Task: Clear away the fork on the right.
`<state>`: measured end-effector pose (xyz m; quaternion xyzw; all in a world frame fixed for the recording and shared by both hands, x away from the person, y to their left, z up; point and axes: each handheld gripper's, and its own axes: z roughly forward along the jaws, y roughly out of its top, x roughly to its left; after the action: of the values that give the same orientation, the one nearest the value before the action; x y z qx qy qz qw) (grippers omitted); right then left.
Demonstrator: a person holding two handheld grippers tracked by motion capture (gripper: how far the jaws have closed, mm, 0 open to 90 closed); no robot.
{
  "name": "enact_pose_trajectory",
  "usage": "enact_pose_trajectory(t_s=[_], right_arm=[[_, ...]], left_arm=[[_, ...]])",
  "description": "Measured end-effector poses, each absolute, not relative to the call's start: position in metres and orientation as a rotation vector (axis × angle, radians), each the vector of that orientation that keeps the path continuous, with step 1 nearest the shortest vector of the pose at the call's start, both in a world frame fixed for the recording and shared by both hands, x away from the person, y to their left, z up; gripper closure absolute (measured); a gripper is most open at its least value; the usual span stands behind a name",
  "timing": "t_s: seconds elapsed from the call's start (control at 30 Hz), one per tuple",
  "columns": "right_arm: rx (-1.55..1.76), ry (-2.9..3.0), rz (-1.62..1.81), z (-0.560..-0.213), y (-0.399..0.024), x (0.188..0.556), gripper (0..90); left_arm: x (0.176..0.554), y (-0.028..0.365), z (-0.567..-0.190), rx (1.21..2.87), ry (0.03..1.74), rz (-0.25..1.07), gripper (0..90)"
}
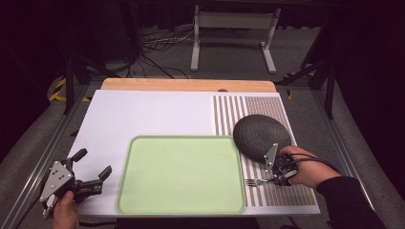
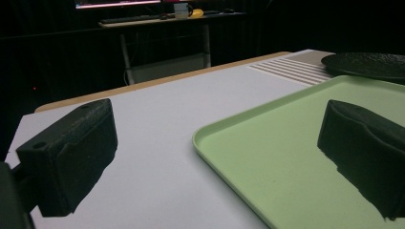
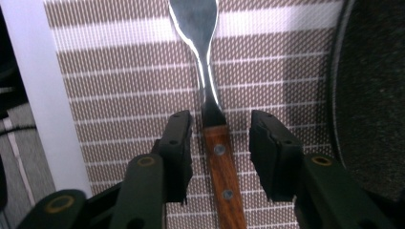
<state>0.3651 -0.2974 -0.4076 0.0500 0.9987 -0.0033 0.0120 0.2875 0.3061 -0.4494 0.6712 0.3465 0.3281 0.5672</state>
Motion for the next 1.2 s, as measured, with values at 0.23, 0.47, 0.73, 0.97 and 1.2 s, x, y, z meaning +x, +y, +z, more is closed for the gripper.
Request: enact_pose_trajectory(t_s=[0.23,0.47,0.73,0.97,1.2], right_arm=[[0.093,3.120,-0.061,-0.413,-0.299,0.366,74.0],[0.044,3.125,-0.088,-0.414,-0.296,0.365,76.3],[0.048,3.119,-0.103,-0.414,-0.294,0.364,77.4],[0.057,3.086,-0.104,-0.411,-0.293,0.362,77.9],[0.059,3.065,-0.078,-0.393,-0.286,0.359,78.0]], left_arm=[[0.288,0.306,-0.450,1.578,0.814,0.770,0.5],[0.288,0.306,-0.449,1.577,0.812,0.769,0.5],[0.288,0.306,-0.450,1.574,0.812,0.769,0.5],[0.288,0.306,-0.450,1.577,0.813,0.768,0.5],[0.288,0.306,-0.449,1.577,0.812,0.768,0.5]])
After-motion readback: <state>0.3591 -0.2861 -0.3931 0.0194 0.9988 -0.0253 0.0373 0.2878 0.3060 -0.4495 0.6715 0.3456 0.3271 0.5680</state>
